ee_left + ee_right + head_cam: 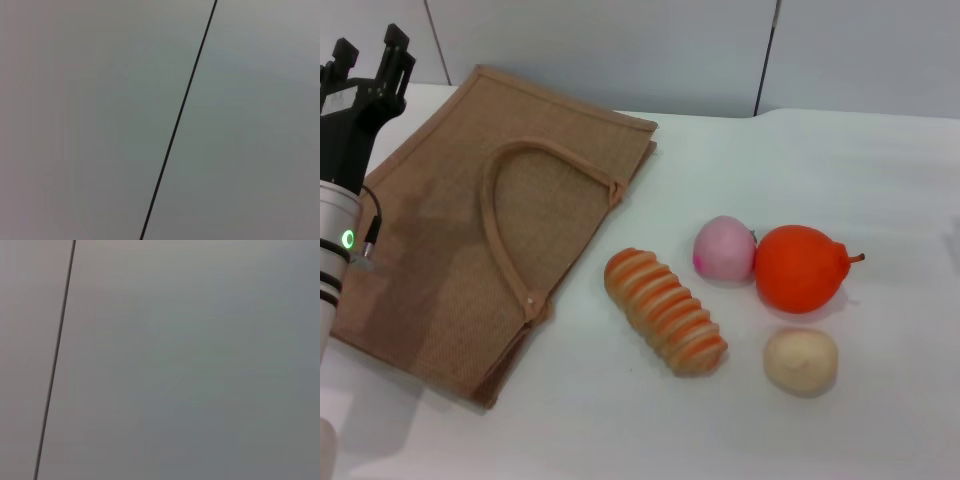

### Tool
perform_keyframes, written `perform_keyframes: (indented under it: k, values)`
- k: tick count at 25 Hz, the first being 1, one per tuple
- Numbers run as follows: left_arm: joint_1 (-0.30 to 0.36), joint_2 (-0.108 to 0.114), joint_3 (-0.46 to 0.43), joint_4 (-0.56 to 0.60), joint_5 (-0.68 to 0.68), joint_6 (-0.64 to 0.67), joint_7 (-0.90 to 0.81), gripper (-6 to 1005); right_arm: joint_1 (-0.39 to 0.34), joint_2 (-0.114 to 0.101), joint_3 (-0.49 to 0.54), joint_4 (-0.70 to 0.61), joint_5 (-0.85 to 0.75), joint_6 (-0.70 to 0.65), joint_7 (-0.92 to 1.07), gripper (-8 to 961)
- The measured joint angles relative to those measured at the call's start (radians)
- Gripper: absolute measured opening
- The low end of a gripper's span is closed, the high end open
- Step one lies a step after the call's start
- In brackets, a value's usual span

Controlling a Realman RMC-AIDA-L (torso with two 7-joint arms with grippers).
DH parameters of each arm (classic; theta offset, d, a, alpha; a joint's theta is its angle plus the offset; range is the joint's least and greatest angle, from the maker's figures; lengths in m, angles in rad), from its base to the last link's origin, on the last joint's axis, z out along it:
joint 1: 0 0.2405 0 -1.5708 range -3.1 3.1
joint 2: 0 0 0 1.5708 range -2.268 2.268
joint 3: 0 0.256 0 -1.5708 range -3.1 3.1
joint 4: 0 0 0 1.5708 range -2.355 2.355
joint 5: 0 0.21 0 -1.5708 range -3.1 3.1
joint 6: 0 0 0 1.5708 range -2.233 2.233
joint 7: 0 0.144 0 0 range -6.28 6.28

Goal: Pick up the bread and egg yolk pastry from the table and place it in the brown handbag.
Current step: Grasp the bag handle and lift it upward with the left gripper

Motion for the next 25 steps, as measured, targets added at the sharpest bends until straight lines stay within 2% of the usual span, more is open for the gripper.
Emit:
perform_keyframes:
  k: [18,25]
  values:
    - [0.025,0.002,0.0,-0.003,0.001,0.017,-0.014,698,0.002,0.0,-0.014,0.015,-0.003,-0.056,0.0,879]
    - [0.025,0.01,0.006,0.04,0.133,0.002,-0.163,693,-0.002,0.0,-0.013,0.019,0.001,-0.068,0.0,879]
